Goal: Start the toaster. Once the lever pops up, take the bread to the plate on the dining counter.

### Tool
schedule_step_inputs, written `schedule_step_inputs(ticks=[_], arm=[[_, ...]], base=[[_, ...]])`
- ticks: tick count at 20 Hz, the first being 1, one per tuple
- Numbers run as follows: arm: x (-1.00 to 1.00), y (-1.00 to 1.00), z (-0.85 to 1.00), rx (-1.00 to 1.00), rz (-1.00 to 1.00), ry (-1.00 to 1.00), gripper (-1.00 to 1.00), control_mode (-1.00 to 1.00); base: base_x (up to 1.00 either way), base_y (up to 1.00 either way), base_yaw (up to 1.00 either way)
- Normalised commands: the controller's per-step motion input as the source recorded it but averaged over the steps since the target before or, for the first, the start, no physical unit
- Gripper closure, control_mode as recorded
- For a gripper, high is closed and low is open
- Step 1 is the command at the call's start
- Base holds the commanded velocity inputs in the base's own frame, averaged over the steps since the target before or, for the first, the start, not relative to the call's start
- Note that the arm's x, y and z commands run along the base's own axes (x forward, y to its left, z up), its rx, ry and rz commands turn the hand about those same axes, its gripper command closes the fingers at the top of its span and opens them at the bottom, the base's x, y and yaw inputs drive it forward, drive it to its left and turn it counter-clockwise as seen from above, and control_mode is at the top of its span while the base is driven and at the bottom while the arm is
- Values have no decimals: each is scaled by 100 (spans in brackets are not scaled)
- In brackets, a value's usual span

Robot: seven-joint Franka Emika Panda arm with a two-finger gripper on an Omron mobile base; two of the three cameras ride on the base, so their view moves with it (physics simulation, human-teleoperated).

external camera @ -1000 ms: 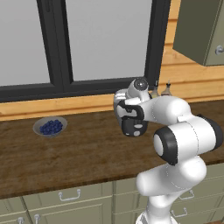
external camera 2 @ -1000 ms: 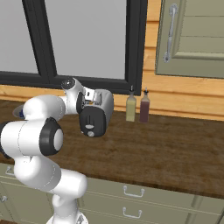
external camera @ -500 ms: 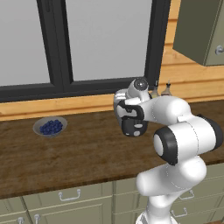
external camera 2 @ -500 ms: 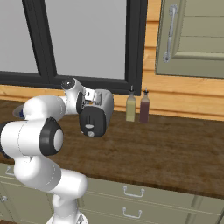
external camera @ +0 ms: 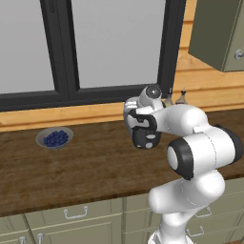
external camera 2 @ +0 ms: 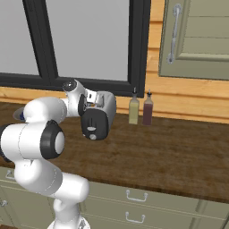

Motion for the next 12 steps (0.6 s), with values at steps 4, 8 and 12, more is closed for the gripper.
schedule_step_inputs(ticks=[4, 8, 12], arm=[[0, 0, 0, 0, 0, 0, -100, -100], [0, 0, 0, 0, 0, 0, -100, -100], [0, 0, 0, 0, 0, 0, -100, -100]], base=[[0, 0, 0], [0, 0, 0], [0, 0, 0]])
